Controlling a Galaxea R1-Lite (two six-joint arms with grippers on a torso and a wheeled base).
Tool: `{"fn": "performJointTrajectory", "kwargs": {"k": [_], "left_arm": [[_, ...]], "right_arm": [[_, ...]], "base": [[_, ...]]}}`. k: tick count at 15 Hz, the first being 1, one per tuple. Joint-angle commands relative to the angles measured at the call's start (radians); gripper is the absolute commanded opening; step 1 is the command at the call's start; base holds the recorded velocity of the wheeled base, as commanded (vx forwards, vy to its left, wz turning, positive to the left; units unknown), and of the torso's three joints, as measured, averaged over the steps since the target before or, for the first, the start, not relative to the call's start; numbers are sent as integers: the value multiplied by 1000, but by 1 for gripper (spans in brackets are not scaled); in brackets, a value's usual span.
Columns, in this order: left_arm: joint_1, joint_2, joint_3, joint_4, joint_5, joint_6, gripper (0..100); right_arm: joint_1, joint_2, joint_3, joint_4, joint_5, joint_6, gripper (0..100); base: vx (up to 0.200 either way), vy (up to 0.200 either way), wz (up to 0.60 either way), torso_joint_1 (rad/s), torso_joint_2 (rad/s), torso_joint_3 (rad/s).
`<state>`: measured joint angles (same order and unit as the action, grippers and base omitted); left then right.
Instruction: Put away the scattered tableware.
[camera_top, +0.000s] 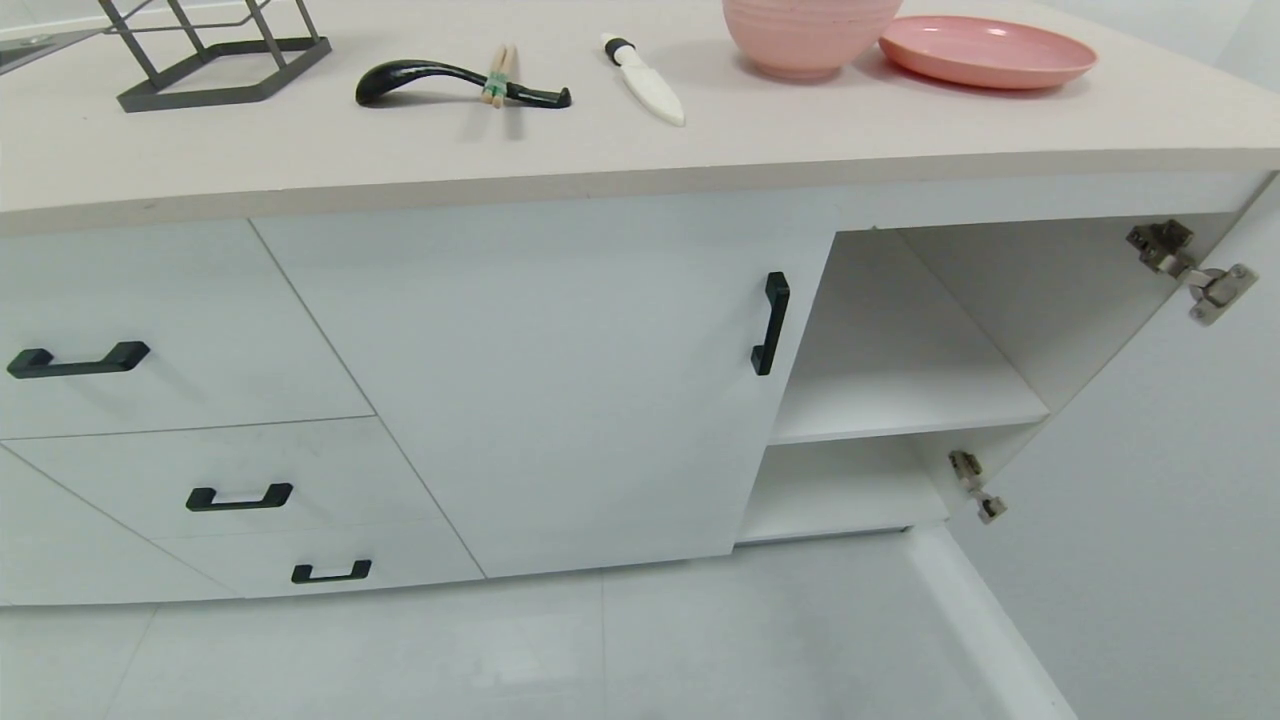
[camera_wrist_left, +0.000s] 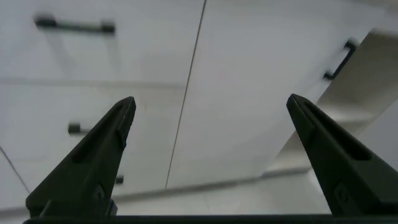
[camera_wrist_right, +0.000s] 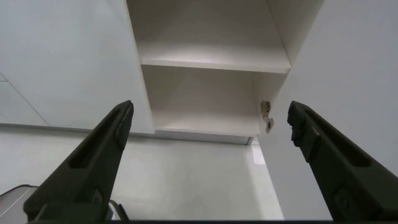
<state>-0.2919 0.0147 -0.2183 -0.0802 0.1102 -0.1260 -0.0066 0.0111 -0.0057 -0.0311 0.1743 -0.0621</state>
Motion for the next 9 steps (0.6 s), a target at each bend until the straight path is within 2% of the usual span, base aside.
{"fn": "performJointTrajectory", "kwargs": {"k": [1,2,3,4,5,6,9], "left_arm": [[97,212,-236,28,-26,22,100],[163,237,-214,27,-32,37,100],[250,185,-93,14,-38,40,100],[301,91,27,16,-72,54,100],[312,14,178,10,-119,86,100],[301,7,218,20,-112,86,100],[300,4,211,31,-103,80,100]], "right_arm": [[-1,4,0,0,-6,-1,100],[-1,4,0,0,-9,-1,100],[0,4,1,-3,-30,-1,100],[4,4,6,7,-84,1,100],[4,4,6,20,-107,12,100],[5,4,6,23,-110,30,100],[5,4,6,26,-117,59,100]], "base": [[0,0,0,0,0,0],[0,0,0,0,0,0],[0,0,0,0,0,0],[0,0,0,0,0,0],[0,0,0,0,0,0],[0,0,0,0,0,0],[0,0,0,0,0,0]]}}
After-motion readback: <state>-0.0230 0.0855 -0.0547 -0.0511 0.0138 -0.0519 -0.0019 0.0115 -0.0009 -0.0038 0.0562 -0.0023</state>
